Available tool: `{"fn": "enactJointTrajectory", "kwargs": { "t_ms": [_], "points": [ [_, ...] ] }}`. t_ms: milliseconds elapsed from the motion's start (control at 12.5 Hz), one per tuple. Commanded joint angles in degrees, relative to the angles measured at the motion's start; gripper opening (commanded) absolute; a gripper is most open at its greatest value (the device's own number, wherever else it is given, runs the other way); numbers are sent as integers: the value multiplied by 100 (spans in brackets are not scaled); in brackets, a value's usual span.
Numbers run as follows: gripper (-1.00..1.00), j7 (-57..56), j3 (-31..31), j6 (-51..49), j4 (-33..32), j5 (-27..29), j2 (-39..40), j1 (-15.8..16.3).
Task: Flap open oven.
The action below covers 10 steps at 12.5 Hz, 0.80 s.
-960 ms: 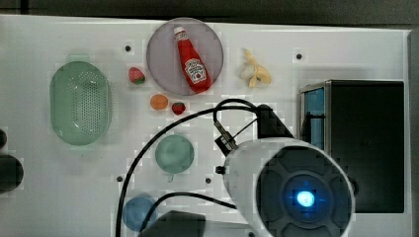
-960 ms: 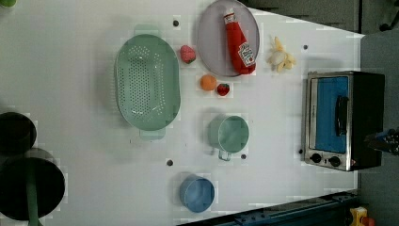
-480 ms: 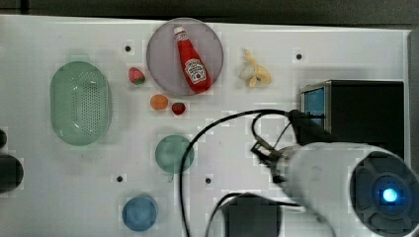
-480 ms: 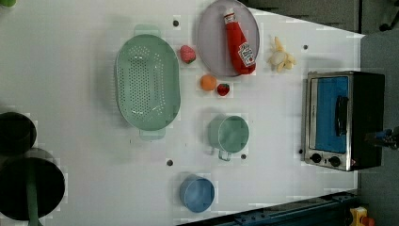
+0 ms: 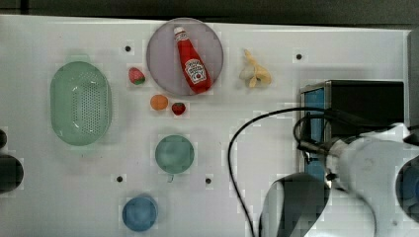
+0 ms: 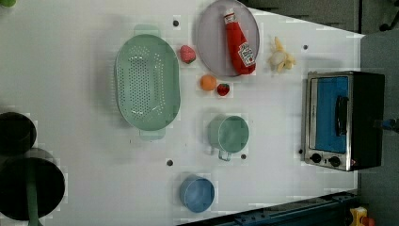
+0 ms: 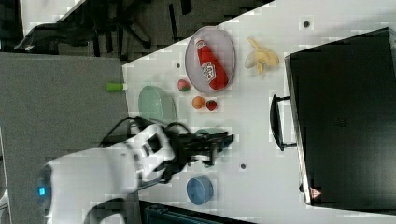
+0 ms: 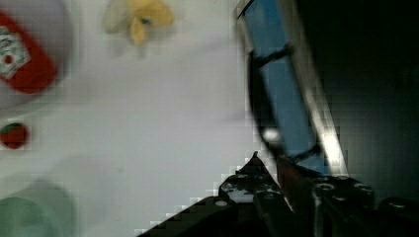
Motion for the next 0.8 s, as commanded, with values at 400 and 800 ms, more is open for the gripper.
{"fn": "enactJointTrajectory", "kwargs": {
  "t_ms": [400,800],
  "points": [
    [-65,-2002,-432,1211,-134,9,1060,-162],
    [-65,-1999,-403,1762,-207,54,1624,-149]
  ]
}}
